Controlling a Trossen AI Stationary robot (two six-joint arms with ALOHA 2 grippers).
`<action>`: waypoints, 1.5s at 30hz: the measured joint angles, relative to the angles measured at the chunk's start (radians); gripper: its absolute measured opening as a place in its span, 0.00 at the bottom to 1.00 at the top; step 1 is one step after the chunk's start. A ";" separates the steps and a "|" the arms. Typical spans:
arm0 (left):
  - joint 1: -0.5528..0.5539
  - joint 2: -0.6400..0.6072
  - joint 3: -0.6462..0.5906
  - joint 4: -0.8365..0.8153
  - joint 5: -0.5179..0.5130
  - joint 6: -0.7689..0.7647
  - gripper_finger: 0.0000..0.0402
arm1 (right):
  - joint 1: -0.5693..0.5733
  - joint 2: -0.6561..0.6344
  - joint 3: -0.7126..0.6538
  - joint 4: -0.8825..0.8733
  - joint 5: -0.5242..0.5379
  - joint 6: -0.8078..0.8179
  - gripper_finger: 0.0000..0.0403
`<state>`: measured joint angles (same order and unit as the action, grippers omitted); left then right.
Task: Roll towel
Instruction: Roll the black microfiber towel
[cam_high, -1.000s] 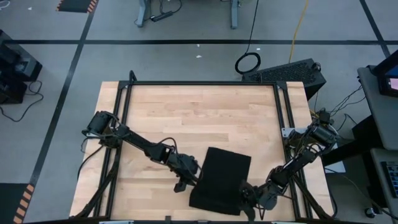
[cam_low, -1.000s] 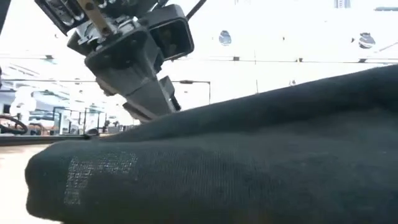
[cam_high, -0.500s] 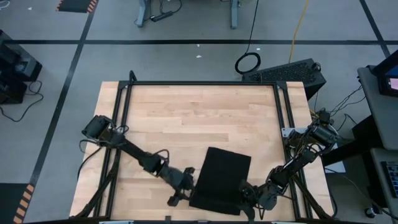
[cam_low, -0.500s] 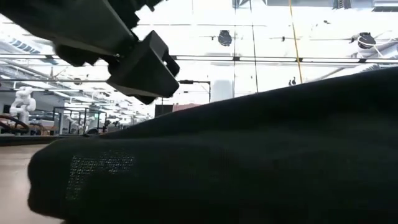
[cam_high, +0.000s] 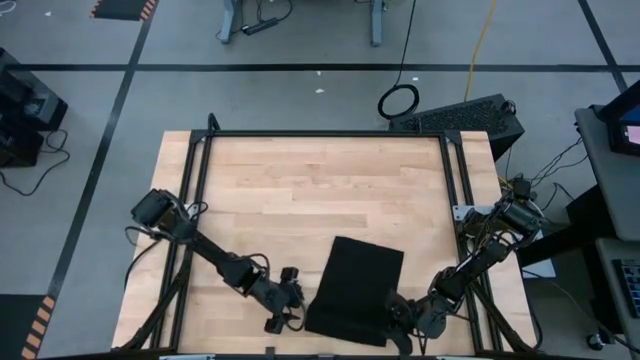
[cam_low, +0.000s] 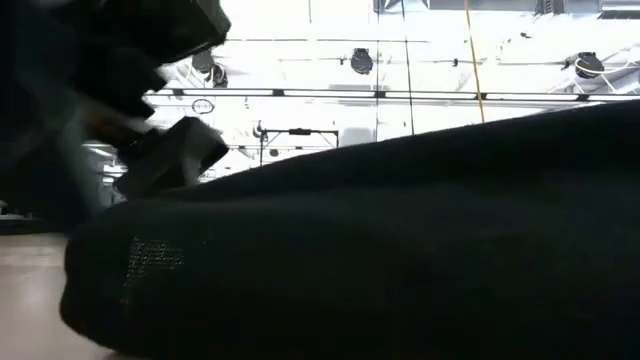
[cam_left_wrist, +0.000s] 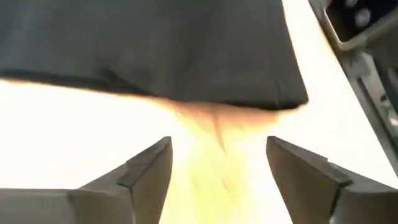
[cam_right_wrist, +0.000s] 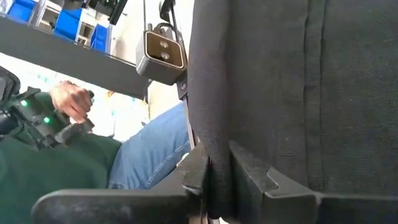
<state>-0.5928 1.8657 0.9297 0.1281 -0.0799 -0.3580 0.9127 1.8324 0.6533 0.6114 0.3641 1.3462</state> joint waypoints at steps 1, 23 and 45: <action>-0.004 0.007 -0.001 0.007 0.000 0.000 0.63 | 0.000 0.000 0.000 -0.002 0.000 -0.004 0.11; -0.034 -0.010 0.002 0.298 -0.161 0.363 0.06 | -0.004 -0.029 0.172 -0.427 0.097 -0.239 0.01; -0.158 -0.042 0.001 0.063 -0.377 0.094 0.44 | 0.032 0.056 0.596 -1.064 0.102 -0.232 0.00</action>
<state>-0.7512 1.8235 0.9310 0.1916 -0.4570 -0.2639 0.9444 1.8882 1.2495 -0.4524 0.4658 1.1142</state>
